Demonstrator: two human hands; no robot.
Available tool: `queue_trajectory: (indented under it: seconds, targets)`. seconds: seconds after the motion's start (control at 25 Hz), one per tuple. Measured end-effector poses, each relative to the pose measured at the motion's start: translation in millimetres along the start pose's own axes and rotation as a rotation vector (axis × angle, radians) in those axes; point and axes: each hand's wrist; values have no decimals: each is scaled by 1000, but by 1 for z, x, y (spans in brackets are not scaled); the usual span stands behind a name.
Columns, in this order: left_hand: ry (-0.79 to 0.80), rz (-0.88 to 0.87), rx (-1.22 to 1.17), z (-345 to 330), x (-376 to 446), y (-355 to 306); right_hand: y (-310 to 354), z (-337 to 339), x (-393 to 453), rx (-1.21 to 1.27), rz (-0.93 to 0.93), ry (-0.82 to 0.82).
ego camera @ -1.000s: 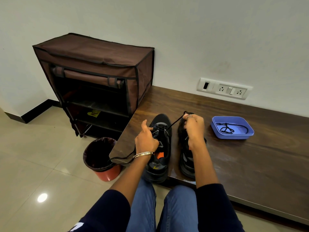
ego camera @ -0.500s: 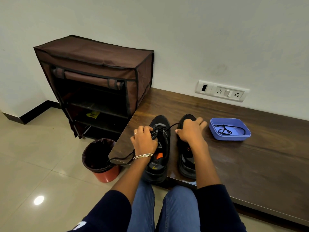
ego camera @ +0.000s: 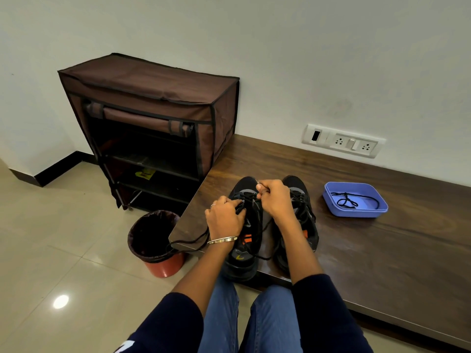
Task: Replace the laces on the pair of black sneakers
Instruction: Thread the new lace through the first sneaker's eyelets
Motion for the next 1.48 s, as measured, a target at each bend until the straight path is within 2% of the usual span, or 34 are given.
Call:
queue_trajectory:
  seconds: [0.12,0.28,0.36,0.44,0.68,0.88,1.08,1.28,1.48]
  targets:
    - [-21,-9,-81,-2,2,1,-13,-11,3,-97,-16,55]
    - [-59,-8,-128,-4,2,2,-15,-19,2,-81,16,-56]
    - [-68,8,-163,-4,1,3,-14,-24,3,-211,16,-54]
    - [-78,33,-201,-4,1,3,-15,-30,6,-237,1,-42]
    - [-27,74,-267,-3,2,5,-33,-56,2,114,-219,-168]
    - [-4,103,-322,0,4,6,-41,-66,8,178,-266,-126]
    - [-1,137,-325,1,4,7,-44,-67,5,20,-208,-98]
    - [-19,167,-388,3,0,10,-45,-70,1,35,-156,-148]
    - [-34,155,-376,2,-4,11,-46,-62,-2,58,-3,-63]
Point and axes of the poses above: each hand's wrist, its own x-axis towards the middle knuckle, its own z-axis out of the back of the hand, y = z × x, and after that the axes turned 9 degrees about x, right-handed
